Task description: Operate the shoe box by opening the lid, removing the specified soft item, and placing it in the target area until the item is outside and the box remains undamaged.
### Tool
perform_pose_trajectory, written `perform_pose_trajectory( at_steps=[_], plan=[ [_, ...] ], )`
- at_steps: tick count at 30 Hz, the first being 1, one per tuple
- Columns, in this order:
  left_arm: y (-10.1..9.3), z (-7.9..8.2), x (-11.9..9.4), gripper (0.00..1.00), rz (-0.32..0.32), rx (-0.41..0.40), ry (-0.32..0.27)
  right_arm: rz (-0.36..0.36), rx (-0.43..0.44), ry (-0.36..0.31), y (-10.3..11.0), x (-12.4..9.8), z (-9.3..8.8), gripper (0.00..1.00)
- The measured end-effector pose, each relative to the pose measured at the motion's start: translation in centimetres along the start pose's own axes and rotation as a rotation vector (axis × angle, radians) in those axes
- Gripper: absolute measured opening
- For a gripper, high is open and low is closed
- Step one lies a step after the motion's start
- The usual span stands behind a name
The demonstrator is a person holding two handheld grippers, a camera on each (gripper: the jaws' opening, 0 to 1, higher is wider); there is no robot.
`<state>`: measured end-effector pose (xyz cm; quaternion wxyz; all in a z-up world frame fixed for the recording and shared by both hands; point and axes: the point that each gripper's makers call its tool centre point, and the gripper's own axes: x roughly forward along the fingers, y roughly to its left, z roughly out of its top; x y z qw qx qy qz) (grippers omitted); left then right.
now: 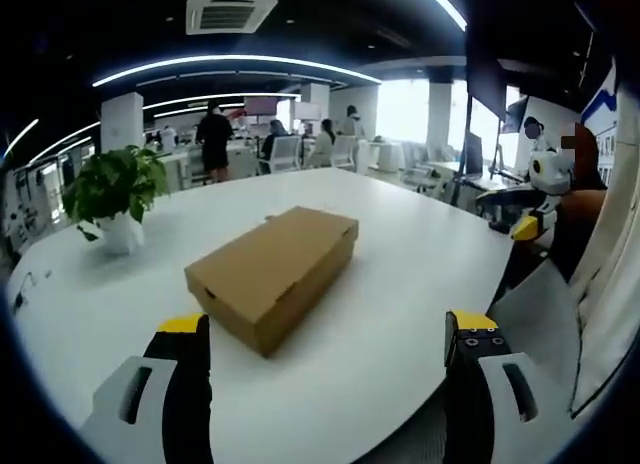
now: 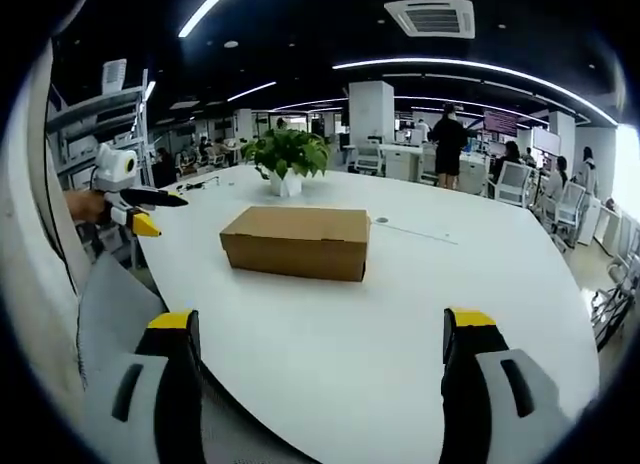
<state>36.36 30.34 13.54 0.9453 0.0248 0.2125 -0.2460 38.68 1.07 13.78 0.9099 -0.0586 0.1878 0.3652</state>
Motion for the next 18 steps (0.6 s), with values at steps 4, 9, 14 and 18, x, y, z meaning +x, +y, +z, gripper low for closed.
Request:
perform_pose_trajectory(
  at_steps=[4, 9, 14, 18],
  plan=[
    [0.12, 0.07, 0.17, 1.0, 0.001, 0.0, -0.001, 0.005, -0.002, 0.006, -0.06, 0.12, -0.06, 0.96],
    [0.22, 0.04, 0.36, 1.0, -0.002, 0.001, 0.002, 0.014, -0.005, 0.013, -0.13, 0.33, -0.04, 0.96],
    [0.48, -0.08, 0.59, 1.0, 0.003, 0.001, 0.008, 0.018, -0.009, 0.019, -0.29, 0.55, -0.02, 0.96],
    [0.65, 0.0, 0.78, 1.0, 0.008, -0.001, 0.008, 0.023, -0.013, 0.023, -0.46, 0.86, 0.03, 0.96]
  ],
)
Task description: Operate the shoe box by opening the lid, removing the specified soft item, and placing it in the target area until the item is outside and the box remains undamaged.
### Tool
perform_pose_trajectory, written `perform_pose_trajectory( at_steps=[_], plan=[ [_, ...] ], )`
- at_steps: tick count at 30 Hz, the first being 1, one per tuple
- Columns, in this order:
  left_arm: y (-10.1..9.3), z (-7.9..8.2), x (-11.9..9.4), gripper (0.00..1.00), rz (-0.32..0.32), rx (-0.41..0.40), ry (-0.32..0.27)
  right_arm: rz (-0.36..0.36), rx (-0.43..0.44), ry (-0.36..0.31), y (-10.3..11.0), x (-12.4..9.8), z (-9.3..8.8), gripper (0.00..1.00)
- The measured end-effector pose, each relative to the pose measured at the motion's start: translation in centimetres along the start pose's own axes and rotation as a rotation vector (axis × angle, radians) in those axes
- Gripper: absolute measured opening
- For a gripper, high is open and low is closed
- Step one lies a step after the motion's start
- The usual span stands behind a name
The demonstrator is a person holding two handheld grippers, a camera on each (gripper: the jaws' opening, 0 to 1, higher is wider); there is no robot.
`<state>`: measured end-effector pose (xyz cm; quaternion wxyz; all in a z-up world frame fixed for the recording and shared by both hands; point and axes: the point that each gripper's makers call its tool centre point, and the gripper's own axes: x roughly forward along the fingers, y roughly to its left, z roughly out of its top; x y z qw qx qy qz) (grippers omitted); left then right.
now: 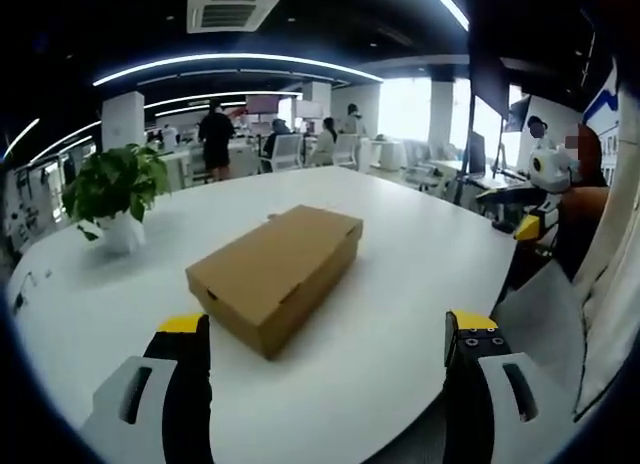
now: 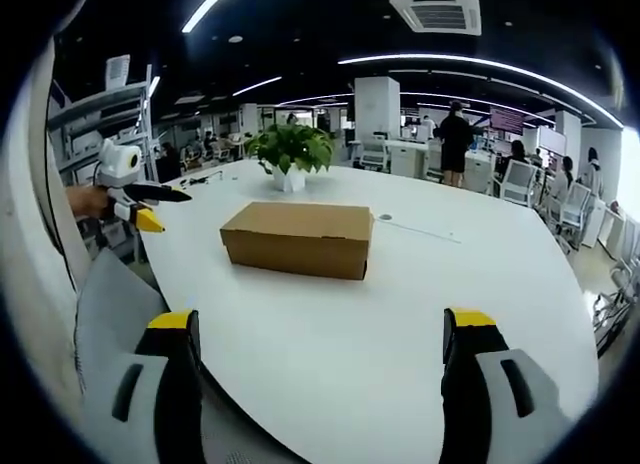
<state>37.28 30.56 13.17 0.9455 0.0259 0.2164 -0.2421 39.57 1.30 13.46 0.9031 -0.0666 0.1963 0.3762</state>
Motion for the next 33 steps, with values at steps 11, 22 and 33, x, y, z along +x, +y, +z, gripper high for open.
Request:
perform_pose_trajectory(
  at_steps=[11, 22, 33],
  plan=[
    [0.5, 0.0, 0.3, 1.0, 0.019, -0.001, 0.0, 0.017, -0.017, 0.008, -0.6, 0.7, 0.2, 0.95],
    [1.2, -0.3, 0.7, 1.0, 0.056, -0.012, 0.007, 0.031, -0.045, 0.003, -1.4, 1.8, 0.9, 0.96],
    [2.4, -0.6, 0.9, 1.0, 0.103, -0.017, 0.007, 0.046, -0.069, 0.008, -2.2, 3.2, 1.3, 0.95]
  ],
)
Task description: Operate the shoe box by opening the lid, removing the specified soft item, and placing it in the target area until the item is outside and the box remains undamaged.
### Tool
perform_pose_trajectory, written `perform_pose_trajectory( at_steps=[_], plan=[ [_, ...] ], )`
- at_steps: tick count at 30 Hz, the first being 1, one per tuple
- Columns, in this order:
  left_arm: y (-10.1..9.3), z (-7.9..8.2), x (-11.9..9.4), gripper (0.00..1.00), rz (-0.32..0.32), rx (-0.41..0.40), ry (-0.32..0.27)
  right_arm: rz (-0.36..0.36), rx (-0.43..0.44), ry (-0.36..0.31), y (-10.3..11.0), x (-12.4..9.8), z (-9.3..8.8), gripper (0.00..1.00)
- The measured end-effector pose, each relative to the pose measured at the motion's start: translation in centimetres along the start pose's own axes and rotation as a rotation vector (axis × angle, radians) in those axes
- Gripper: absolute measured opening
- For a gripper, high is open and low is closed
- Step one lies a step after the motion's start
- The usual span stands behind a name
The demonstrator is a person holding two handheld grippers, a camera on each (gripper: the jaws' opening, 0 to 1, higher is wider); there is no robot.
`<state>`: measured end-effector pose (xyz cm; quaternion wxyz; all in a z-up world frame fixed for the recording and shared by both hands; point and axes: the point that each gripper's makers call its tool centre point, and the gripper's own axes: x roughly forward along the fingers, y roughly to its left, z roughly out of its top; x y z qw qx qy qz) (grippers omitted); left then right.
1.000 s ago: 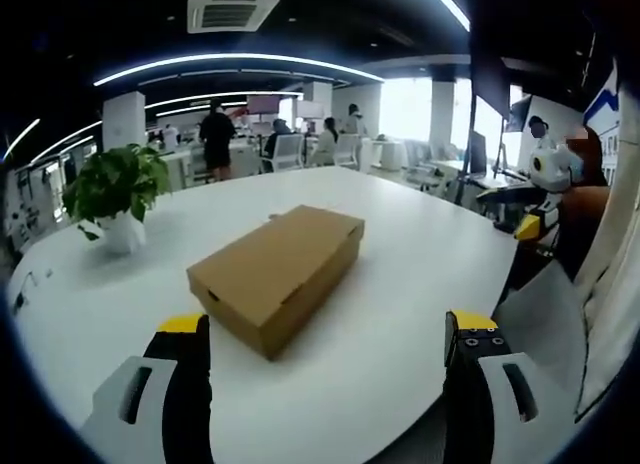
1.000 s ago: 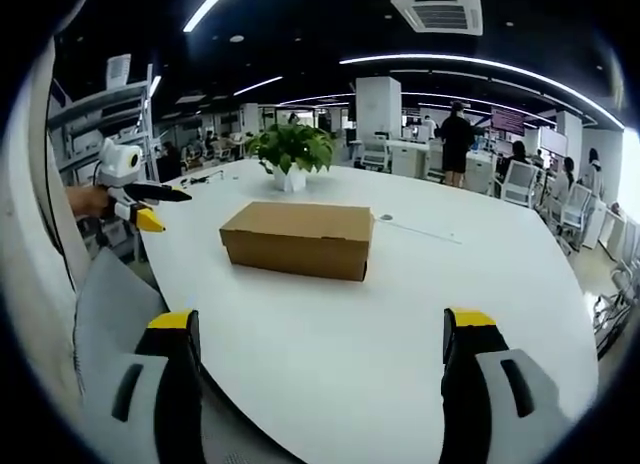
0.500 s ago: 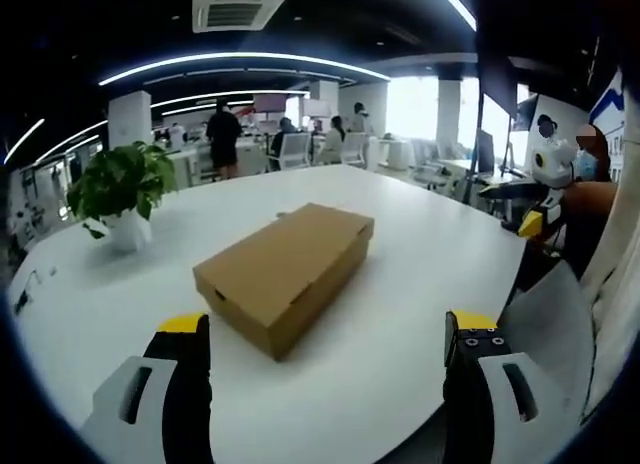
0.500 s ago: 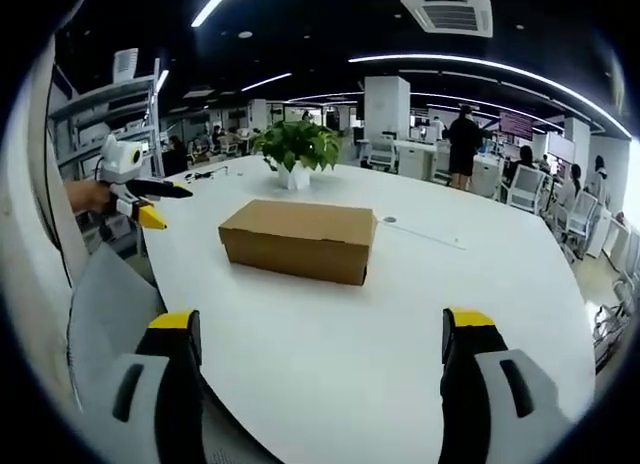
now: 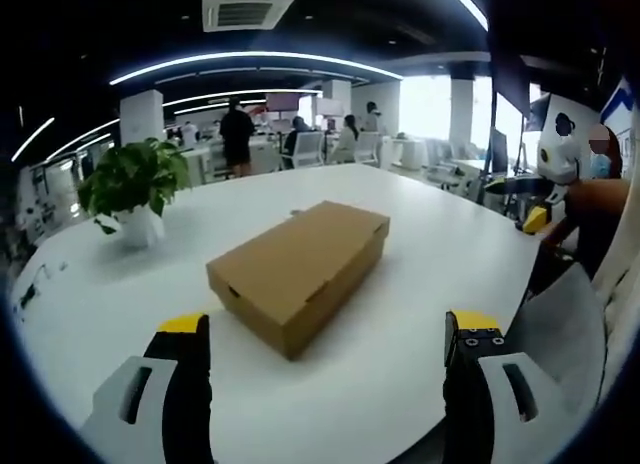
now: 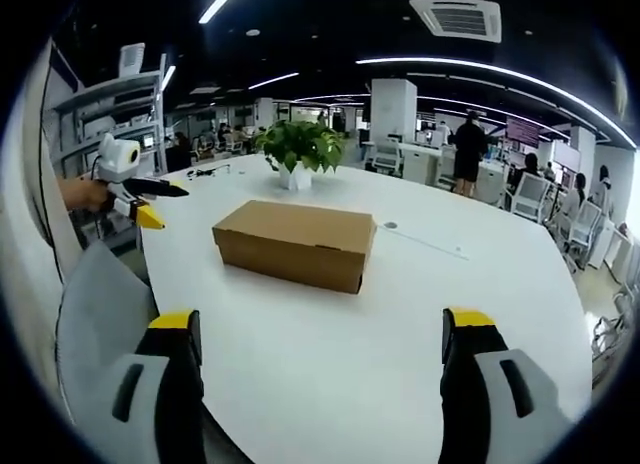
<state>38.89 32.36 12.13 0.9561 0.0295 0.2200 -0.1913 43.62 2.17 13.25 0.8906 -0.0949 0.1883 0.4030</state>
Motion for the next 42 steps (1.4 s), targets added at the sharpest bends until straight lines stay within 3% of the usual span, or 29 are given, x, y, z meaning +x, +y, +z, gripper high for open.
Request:
perform_pose_trajectory(
  at_steps=[13, 34, 42],
  plan=[
    [1.5, -0.8, 0.4, 0.95, 0.07, -0.014, 0.021, 0.039, -0.024, 0.021, -1.0, 2.5, -0.1, 0.94],
    [1.8, -2.6, 1.8, 0.91, 0.103, -0.031, 0.052, 0.131, -0.083, 0.064, -1.2, 6.9, -1.4, 0.89],
    [2.4, -3.1, 2.7, 0.87, 0.128, -0.052, 0.058, 0.167, -0.098, 0.052, -1.2, 8.8, -0.9, 0.86]
  ],
)
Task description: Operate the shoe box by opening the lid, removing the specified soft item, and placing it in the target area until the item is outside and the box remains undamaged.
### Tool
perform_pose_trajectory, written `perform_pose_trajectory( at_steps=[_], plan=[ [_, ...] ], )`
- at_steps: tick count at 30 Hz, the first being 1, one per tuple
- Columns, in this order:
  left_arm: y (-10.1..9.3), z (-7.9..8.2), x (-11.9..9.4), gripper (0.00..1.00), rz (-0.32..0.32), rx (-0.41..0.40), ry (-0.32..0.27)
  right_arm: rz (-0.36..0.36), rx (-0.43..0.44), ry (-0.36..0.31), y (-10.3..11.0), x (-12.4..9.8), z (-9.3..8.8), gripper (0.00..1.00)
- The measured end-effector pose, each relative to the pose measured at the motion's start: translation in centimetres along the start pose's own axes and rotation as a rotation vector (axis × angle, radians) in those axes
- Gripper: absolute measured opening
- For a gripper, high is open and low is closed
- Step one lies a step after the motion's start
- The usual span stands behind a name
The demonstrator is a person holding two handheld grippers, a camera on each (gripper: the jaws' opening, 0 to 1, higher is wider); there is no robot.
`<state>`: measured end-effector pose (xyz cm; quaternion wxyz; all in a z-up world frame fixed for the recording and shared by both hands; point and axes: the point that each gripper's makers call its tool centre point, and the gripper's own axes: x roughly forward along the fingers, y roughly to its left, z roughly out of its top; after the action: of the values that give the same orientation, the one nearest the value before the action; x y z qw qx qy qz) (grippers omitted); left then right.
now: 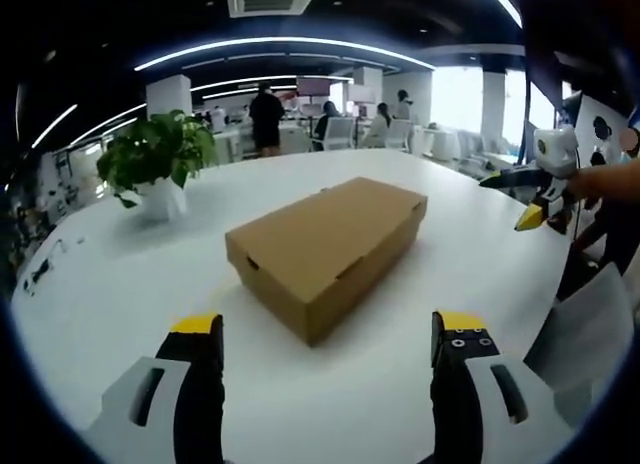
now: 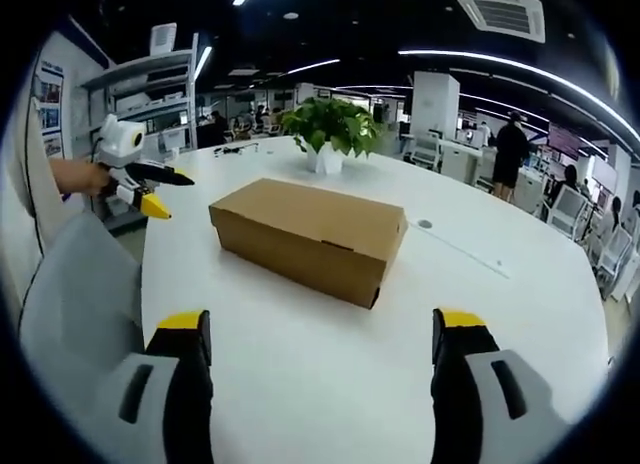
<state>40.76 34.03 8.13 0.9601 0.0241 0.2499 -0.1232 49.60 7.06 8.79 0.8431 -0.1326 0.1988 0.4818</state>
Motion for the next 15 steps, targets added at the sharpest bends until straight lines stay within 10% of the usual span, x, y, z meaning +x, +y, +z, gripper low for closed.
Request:
perform_pose_trajectory(
  at_steps=[15],
  plan=[
    [0.2, 0.1, 2.2, 0.77, 0.029, -0.011, 0.015, 0.035, -0.022, -0.012, -1.6, 3.2, 0.5, 0.74]
  ],
)
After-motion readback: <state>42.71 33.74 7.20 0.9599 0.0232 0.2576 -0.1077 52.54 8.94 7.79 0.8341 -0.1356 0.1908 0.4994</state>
